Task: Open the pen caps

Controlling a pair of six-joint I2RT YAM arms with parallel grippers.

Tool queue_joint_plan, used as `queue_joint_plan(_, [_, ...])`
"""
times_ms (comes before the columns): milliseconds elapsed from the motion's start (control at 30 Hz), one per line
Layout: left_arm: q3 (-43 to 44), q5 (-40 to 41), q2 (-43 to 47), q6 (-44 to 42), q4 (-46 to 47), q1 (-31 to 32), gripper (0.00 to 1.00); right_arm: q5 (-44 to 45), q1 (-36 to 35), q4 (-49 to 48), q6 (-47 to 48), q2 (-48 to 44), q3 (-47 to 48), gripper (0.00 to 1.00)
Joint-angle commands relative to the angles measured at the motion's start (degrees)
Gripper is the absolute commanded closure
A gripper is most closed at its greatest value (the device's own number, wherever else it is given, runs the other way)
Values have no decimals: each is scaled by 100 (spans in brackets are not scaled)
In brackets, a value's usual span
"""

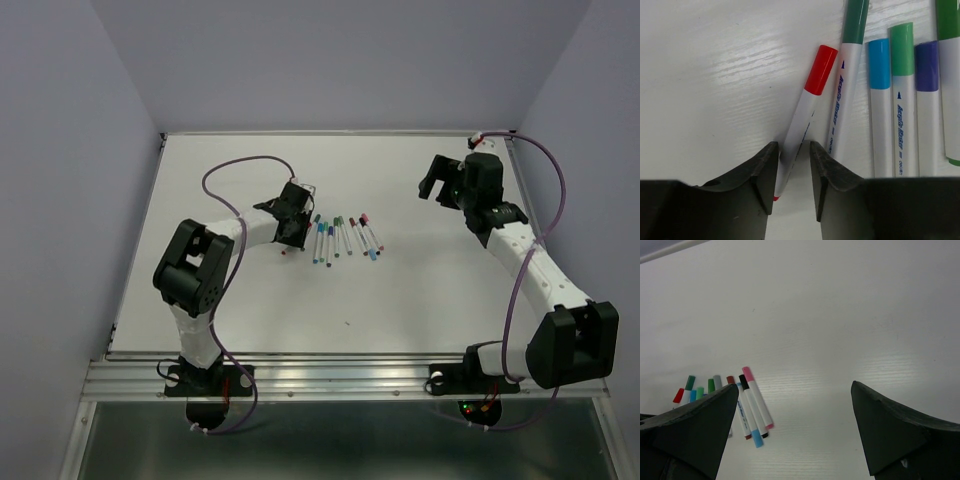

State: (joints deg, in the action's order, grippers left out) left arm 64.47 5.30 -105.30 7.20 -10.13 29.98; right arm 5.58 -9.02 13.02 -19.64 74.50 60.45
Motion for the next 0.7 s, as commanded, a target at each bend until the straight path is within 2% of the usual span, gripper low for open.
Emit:
queue_joint_plan(0, [110,85,-272,-70,-200,43,62,127,5,-229,83,-173,-15,0])
queue_joint_plan(100, [110,41,-316,-61,-191,43,70,145,5,-229,83,-173,-33,0])
queue_joint_plan(133, [101,41,-316,-52,-174,43,78,171,5,-229,83,-164,-33,0])
queue_joint_plan(200, [84,94,-325,-43,-165,43,82,189,5,-229,74,-173,-33,0])
queue_joint_plan(267, [92,243,-299,-9,-156,43,100,162,5,-229,92,-173,-33,0])
queue_joint_plan(500, [320,1191,263,80,-156,43,100,-469,5,-238,145,-225,81,0])
queue_joint_plan(633, [523,1202,1148,80,19,35,100,-1321,5,-641,-197,-391,-119,0])
queue_joint_plan(667, [480,1054,1334,62,229,35,100,-1906,5,-1121,-242,-436,-243,0])
